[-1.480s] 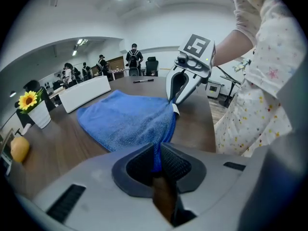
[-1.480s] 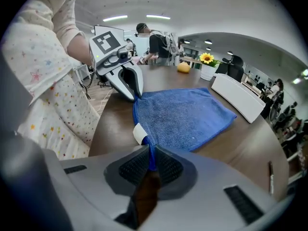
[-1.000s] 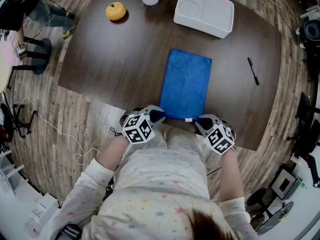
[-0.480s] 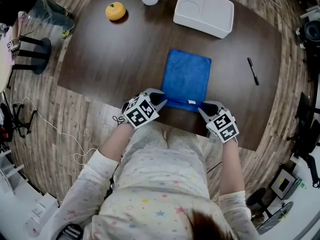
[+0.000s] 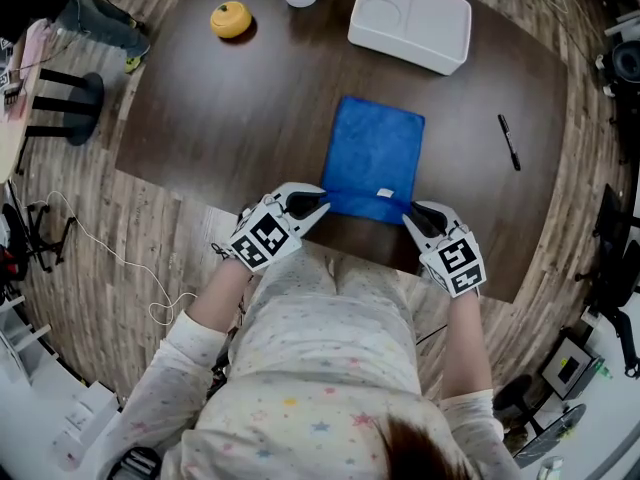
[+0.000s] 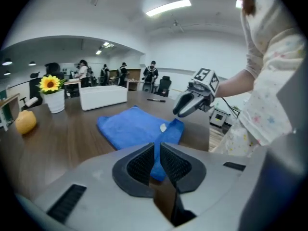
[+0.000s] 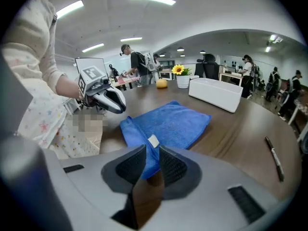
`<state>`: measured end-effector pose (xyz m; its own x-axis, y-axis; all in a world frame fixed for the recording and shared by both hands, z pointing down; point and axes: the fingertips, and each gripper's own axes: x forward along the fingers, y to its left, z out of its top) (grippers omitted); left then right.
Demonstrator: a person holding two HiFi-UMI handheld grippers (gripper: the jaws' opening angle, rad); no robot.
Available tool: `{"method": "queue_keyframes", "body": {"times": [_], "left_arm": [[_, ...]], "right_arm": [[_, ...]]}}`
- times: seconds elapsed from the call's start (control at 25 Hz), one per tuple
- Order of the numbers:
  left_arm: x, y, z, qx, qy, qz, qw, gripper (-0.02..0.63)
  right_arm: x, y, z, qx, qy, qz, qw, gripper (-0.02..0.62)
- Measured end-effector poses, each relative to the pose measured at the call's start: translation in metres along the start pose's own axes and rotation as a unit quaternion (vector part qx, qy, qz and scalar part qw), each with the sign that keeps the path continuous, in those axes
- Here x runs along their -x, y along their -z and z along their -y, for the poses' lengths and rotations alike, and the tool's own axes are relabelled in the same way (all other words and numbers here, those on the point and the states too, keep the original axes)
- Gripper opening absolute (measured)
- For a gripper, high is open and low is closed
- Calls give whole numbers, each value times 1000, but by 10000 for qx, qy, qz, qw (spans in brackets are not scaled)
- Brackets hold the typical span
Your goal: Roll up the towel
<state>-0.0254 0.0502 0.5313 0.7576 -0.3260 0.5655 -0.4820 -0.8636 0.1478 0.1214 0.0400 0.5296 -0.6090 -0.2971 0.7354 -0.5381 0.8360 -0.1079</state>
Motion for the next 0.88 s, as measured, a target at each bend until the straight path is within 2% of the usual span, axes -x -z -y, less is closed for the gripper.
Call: {"method": "queue_keyframes", "body": {"times": [0.12, 0.28, 0.36, 0.44, 0.52, 0.64, 0.88], "left_arm": [[-12, 22, 25, -384, 398, -391, 9977, 40], [-24, 41, 26, -563, 281, -750, 9952, 71], [-28, 48, 24, -655, 266, -914, 9933, 100], [-31, 51, 23, -815, 296, -1014, 9911, 109], [-33, 51, 20, -1025, 257, -1081, 9885, 107], [-36, 49, 14, -1234, 185, -1099, 9861, 89], [-33, 49, 20, -1226, 408, -1123, 9852, 40]], "right_arm": [[-5, 4, -20, 104, -360, 5, 9993, 78], [-19, 20, -30, 408, -413, -357, 9977, 115], [-28, 35, -30, 749, -374, -661, 9943, 146], [-33, 42, -28, 1044, -312, -821, 9907, 147], [-35, 40, -25, 1192, -253, -871, 9887, 142], [-37, 39, -20, 1327, -140, -924, 9867, 101], [-30, 41, -26, 1489, -267, -1000, 9834, 58]]}}
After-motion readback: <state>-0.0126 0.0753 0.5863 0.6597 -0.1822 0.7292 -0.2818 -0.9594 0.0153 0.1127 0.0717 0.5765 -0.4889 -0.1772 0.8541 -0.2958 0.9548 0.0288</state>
